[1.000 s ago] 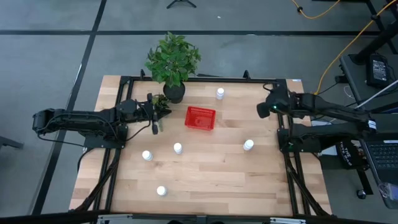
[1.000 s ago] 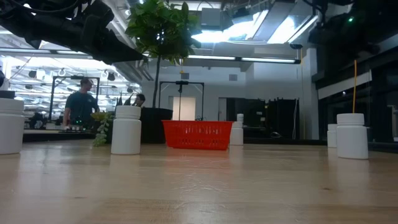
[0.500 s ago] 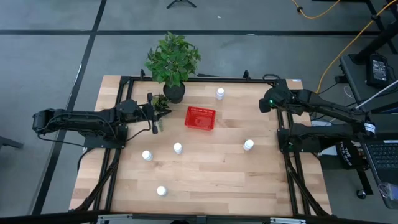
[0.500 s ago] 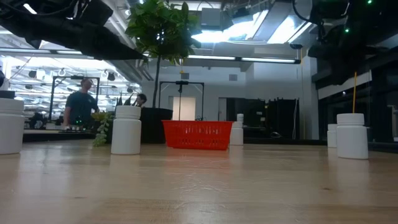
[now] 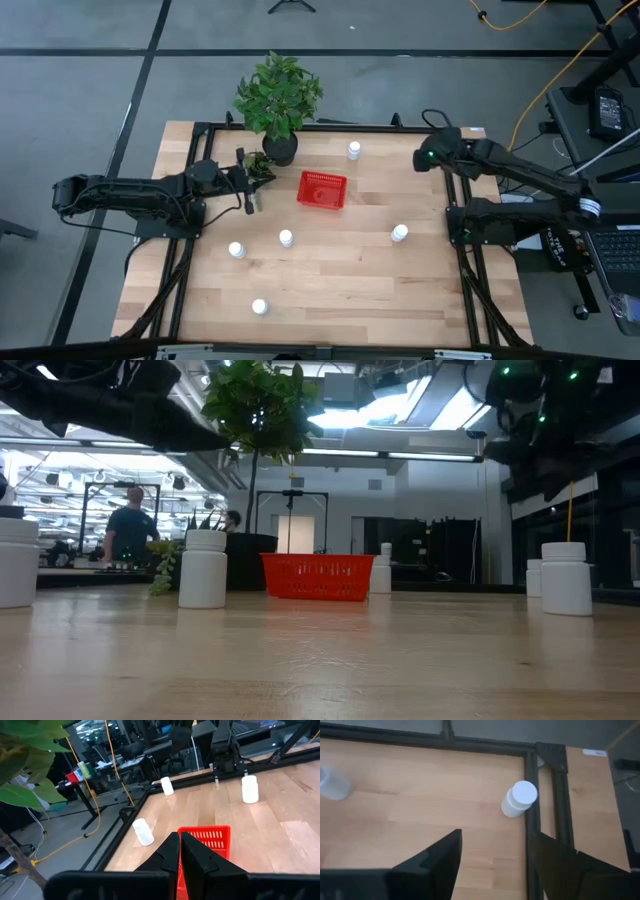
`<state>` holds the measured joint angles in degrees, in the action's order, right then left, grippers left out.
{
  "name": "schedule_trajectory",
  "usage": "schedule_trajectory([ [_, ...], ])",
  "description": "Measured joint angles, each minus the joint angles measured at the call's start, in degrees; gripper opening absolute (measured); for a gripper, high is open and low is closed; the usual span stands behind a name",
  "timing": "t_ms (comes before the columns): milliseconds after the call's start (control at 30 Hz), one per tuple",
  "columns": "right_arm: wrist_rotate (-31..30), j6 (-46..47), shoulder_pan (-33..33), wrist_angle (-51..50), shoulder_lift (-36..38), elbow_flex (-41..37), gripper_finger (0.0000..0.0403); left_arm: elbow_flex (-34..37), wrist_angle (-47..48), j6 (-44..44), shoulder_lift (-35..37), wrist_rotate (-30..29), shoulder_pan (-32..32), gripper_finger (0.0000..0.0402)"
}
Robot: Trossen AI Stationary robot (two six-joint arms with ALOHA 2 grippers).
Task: Pick and place pill bottles into a basket
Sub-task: Put the white medicine bottle into the red bin
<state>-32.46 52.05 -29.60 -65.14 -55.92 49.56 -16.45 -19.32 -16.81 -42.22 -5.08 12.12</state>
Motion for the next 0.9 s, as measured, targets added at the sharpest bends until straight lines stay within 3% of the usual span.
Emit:
schedule_trajectory([
  [267,0.25,-0.10,-5.86,3.72,-6.23,-0.02,0.0234,0.00,-0.25,0.06,0.02,0.00,0.00,0.0010],
  [433,6.82,-1.79,-11.81,4.25,-8.23,-0.02,0.0234,0.00,-0.23,0.04,0.02,-0.02,0.00,0.0009],
  [900,10.27,-8.96,-22.83,9.49,-11.29,-0.04,0.0234,0.00,-0.21,0.12,0.01,-0.02,0.01,0.0006],
])
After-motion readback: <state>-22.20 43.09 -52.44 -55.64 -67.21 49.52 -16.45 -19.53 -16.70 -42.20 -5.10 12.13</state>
